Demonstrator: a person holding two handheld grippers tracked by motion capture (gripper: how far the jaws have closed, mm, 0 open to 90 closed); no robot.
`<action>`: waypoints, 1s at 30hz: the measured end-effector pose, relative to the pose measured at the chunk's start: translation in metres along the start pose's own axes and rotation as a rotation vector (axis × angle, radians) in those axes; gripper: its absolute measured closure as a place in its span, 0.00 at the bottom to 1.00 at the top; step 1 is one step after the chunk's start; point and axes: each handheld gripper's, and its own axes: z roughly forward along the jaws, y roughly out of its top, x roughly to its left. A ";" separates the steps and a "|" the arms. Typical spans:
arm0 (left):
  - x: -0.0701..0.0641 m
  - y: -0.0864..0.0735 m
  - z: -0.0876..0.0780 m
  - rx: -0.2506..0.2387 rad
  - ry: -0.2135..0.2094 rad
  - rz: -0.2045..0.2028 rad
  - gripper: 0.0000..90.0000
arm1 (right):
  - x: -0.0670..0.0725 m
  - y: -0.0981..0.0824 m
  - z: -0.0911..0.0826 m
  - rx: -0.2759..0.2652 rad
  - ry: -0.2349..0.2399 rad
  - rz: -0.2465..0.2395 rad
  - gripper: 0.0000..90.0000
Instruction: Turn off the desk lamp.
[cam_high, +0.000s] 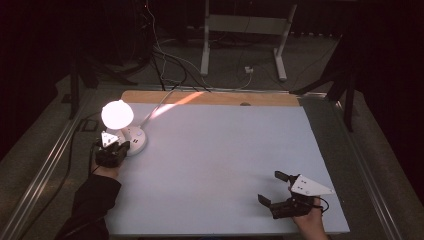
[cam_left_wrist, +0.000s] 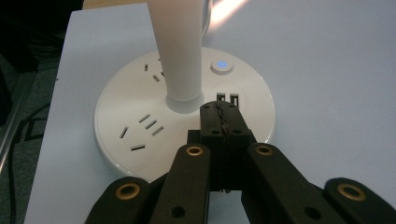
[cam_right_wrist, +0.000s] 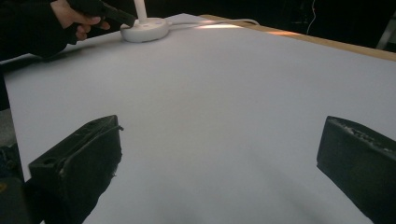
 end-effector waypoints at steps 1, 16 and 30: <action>0.000 0.000 0.000 0.000 -0.002 -0.003 1.00 | 0.000 0.000 0.000 0.001 0.000 0.000 0.00; -0.005 0.001 0.001 0.009 0.007 0.041 1.00 | 0.001 0.000 0.001 0.007 0.000 -0.005 0.00; 0.004 0.011 -0.020 -0.083 0.004 -0.028 1.00 | 0.000 0.000 0.001 0.004 0.000 -0.003 0.00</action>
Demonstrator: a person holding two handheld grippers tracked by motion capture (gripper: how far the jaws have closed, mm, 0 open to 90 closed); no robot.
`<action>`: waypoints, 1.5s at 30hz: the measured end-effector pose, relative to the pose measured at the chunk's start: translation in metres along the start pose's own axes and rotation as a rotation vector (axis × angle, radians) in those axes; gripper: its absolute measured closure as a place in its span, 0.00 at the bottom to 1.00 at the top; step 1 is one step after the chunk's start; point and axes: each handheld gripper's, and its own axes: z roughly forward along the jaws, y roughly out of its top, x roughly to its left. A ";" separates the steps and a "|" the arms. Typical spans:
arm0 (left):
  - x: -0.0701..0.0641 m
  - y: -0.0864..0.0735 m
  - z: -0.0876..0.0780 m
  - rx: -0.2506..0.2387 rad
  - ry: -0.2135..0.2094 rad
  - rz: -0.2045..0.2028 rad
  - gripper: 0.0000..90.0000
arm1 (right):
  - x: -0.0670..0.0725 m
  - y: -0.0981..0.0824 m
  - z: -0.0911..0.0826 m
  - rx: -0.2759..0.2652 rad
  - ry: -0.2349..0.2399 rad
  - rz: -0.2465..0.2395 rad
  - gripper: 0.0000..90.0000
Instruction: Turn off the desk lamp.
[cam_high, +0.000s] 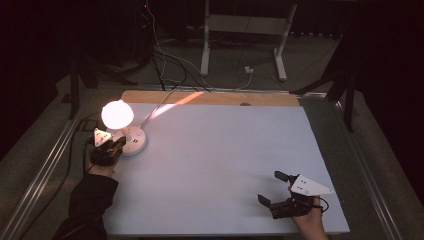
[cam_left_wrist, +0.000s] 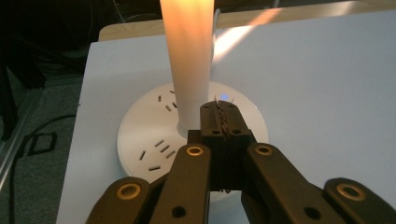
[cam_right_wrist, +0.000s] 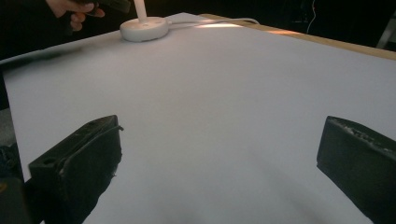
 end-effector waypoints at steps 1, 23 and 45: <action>0.000 0.000 0.000 0.000 0.004 0.000 1.00 | 0.000 0.000 0.000 0.001 0.000 -0.001 0.00; -0.003 -0.007 0.010 0.041 -0.019 0.021 1.00 | 0.000 0.000 0.000 0.002 0.001 0.000 0.00; -0.005 -0.013 0.018 0.073 -0.024 0.038 1.00 | 0.000 0.000 0.001 0.005 0.005 0.001 0.00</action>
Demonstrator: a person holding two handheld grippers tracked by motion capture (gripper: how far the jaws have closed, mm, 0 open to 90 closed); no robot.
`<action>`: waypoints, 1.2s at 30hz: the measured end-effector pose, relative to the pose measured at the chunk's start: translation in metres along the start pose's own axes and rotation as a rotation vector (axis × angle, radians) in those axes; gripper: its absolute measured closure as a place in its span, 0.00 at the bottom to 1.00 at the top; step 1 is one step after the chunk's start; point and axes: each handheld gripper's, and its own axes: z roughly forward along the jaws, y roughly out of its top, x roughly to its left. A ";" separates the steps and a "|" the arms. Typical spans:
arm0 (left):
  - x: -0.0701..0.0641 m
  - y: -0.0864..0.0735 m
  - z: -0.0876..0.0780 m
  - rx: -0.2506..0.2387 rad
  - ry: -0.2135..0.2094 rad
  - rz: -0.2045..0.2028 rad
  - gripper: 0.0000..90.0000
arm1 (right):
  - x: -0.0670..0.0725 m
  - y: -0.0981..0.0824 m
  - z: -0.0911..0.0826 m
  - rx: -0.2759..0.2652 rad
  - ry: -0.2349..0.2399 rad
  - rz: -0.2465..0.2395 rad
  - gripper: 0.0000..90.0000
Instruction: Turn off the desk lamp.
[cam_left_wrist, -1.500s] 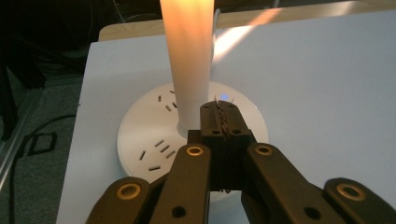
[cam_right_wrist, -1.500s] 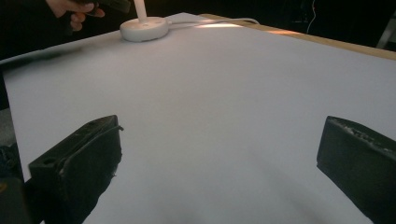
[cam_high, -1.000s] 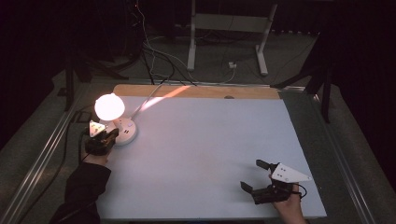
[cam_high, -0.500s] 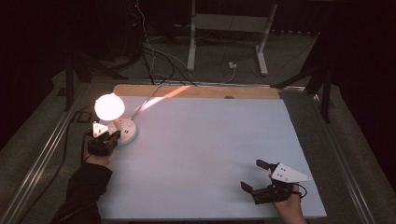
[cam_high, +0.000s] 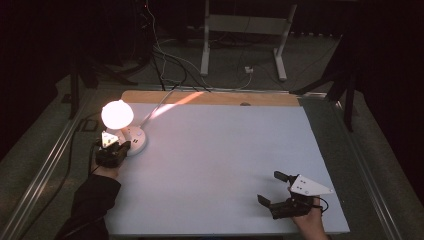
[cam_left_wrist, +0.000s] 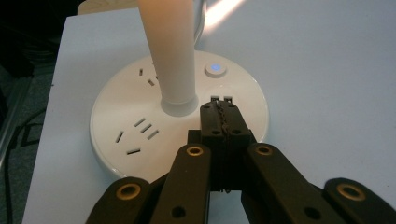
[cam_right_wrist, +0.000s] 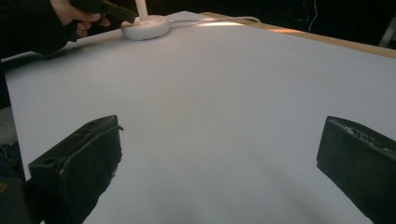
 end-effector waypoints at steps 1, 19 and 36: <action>0.000 0.000 0.000 0.001 0.002 0.002 1.00 | 0.000 0.000 0.000 0.000 0.000 0.000 0.00; 0.000 -0.001 0.002 0.010 0.003 0.017 1.00 | 0.000 0.000 0.001 0.006 0.002 0.002 0.00; 0.002 0.009 -0.016 -0.056 0.003 -0.005 1.00 | 0.000 0.000 0.000 0.004 0.000 0.002 0.00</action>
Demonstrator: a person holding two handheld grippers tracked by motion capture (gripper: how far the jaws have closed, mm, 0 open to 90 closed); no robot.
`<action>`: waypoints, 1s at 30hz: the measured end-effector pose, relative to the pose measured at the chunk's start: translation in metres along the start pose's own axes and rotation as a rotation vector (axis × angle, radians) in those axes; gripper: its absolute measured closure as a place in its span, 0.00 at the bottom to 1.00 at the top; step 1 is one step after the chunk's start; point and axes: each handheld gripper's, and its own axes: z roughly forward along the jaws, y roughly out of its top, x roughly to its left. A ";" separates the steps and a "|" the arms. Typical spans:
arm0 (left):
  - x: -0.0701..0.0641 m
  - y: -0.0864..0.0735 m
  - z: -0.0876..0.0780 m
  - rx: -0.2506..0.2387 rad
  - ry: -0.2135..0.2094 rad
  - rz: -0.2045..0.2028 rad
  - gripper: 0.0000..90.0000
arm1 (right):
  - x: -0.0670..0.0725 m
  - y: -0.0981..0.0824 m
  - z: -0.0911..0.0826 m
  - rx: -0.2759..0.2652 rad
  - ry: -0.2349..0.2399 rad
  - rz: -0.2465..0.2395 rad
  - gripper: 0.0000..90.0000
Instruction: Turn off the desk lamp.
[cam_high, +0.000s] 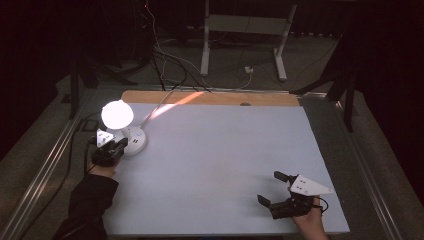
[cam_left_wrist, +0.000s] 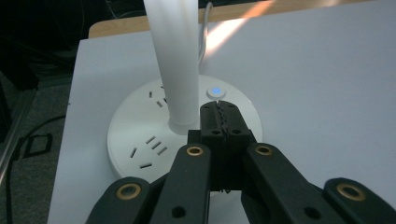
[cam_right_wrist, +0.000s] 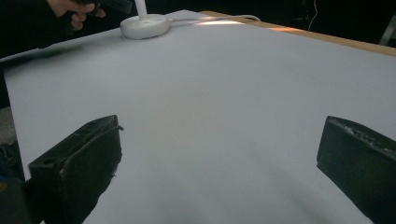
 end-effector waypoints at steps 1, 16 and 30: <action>0.000 0.000 0.000 -0.002 -0.001 -0.004 1.00 | 0.000 0.000 0.000 0.000 0.000 -0.001 0.00; 0.001 -0.007 0.008 0.031 -0.001 0.004 1.00 | -0.001 0.000 0.000 -0.001 0.000 0.001 0.00; 0.000 -0.012 0.015 0.059 -0.008 0.018 1.00 | 0.000 0.000 0.000 -0.001 0.002 0.004 0.00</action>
